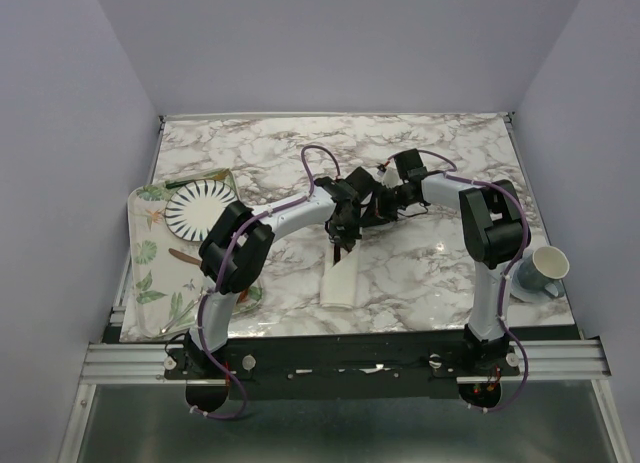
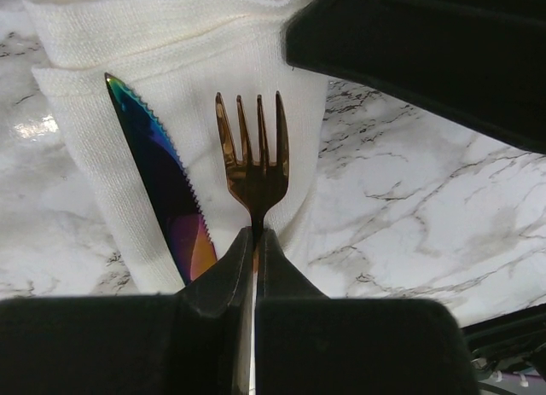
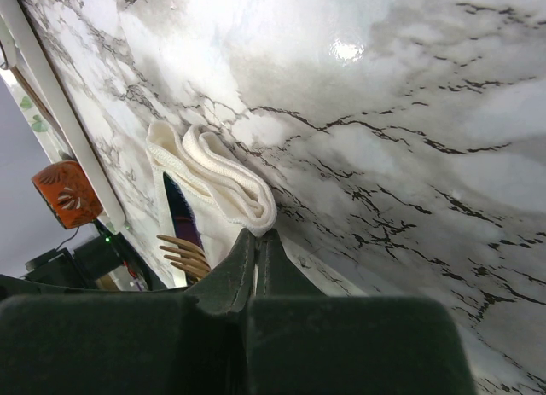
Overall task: Fold the napkin into a case and place the utensils inside
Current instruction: Insert the fork into the folded napkin.
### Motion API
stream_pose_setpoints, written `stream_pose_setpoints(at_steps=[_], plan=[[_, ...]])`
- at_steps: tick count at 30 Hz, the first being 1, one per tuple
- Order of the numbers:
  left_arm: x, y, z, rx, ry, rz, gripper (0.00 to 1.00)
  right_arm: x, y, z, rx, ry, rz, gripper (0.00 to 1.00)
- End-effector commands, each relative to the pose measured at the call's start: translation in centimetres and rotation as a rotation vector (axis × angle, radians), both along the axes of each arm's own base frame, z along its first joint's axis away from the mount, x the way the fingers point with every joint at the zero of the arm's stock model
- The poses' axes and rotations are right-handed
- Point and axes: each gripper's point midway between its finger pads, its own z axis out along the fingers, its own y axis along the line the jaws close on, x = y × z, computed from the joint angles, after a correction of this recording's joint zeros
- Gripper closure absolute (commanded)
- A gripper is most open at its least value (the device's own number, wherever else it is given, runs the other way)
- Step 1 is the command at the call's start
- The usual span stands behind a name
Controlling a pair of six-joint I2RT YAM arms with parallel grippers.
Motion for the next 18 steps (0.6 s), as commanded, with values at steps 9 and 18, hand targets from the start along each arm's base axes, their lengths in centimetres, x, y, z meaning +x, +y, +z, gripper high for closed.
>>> stream_pose_setpoints(at_steps=[9,18], plan=[[-0.4,-0.1,0.8,-0.002,0.002,-0.011,0.69,0.2,-0.4,0.1,-0.026,-0.031,-0.011,0.99],[2.7,0.2,2.7,0.028,-0.136,-0.028,0.58,0.3,-0.4,0.2,-0.028,-0.04,-0.01,0.99]])
